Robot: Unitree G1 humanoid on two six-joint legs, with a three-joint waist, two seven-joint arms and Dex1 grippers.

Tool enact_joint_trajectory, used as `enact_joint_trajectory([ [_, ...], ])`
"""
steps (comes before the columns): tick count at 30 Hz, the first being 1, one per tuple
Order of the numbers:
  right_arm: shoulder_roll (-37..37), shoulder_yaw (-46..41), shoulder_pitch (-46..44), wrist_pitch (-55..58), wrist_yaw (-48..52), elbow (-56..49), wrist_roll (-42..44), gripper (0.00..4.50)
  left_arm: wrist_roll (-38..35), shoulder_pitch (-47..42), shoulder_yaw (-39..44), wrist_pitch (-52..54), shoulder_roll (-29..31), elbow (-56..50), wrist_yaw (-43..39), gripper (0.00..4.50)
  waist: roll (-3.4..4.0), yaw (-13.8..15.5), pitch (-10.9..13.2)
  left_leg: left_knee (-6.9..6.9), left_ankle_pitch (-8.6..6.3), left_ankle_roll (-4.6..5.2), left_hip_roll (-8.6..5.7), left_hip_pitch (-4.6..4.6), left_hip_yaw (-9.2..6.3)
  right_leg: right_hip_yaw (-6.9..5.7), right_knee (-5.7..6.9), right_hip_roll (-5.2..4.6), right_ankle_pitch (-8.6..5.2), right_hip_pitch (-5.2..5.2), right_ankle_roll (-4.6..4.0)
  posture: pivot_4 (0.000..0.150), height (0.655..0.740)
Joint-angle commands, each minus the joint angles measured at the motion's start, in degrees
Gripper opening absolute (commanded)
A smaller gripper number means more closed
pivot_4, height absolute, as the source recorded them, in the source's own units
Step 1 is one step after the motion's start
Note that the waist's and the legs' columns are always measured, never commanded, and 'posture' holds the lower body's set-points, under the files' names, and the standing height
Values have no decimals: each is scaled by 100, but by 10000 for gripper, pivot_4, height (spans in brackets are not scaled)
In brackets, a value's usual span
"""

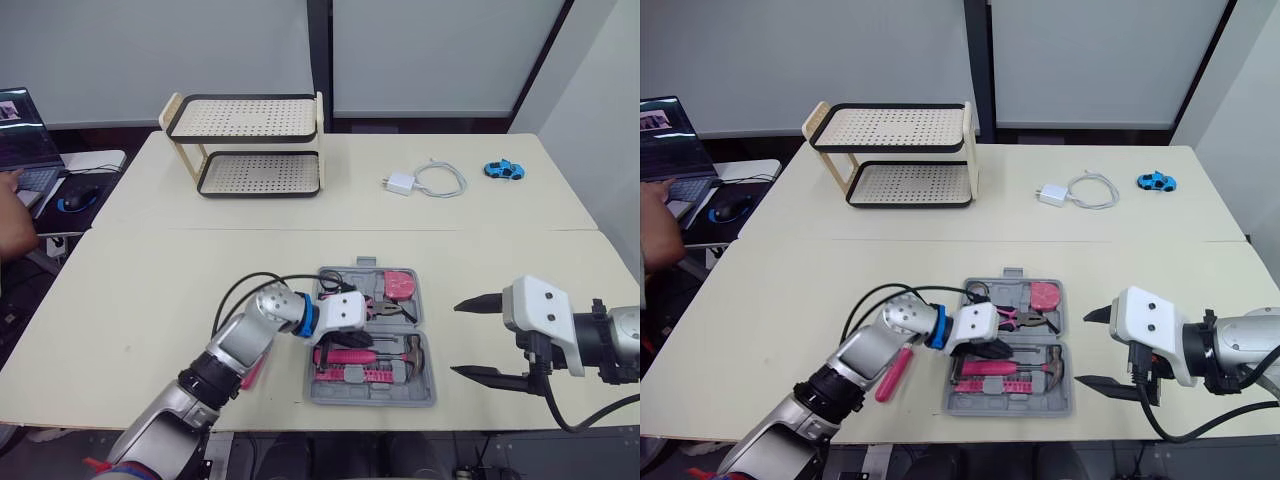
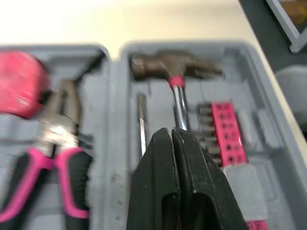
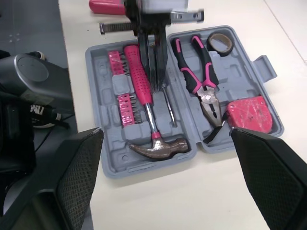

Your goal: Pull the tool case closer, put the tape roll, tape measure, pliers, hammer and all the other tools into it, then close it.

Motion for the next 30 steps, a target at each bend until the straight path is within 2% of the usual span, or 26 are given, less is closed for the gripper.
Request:
enact_joint_trajectory([
  [1,98,-206,-79,-120,-136,-66,7,45000,-693,-161,858,625,237,-686,54,542,0,0,0,0,0,0,1,0,-1,0,0,0,0,0,0,1500,7400],
  [6,417,-439,95,-287,-443,-18,-249,45000,-1324,6,2358,1071,807,-726,502,542,-1,-11,1,-4,0,0,2,2,-3,1,-1,0,0,-2,0,1500,7400],
  [10,877,-707,449,-925,-636,312,-752,45000,-1266,531,3430,802,1240,-237,1180,542,1,-14,0,-11,0,0,5,5,-9,5,-3,-1,0,-5,0,1500,7400],
  [17,1592,-1014,1268,-2321,-585,1195,-1483,45000,-1108,1860,4879,59,1400,617,2384,542,0,8,1,-17,-1,-1,7,6,-15,12,-5,-7,0,-11,0,1500,7400],
  [21,1783,-1115,1538,-2438,-453,1530,-1359,45000,-1309,2640,5558,185,1302,937,2788,542,1,6,2,-18,-1,-1,9,9,-13,18,-3,-9,0,-11,0,1500,7400],
  [24,1757,-1233,1715,-2515,-222,1770,-1271,45000,-1415,3164,5848,186,1281,1112,2864,5767,1,6,1,-19,-1,-1,12,11,-14,18,-3,-9,0,-9,0,1500,7400],
  [30,1614,-1281,1800,-2613,130,1981,-1278,45000,-1521,3745,6031,103,1315,1059,2883,21818,-1,25,0,-19,-1,-1,10,11,-15,18,-4,-13,0,-7,0,1500,7400],
])
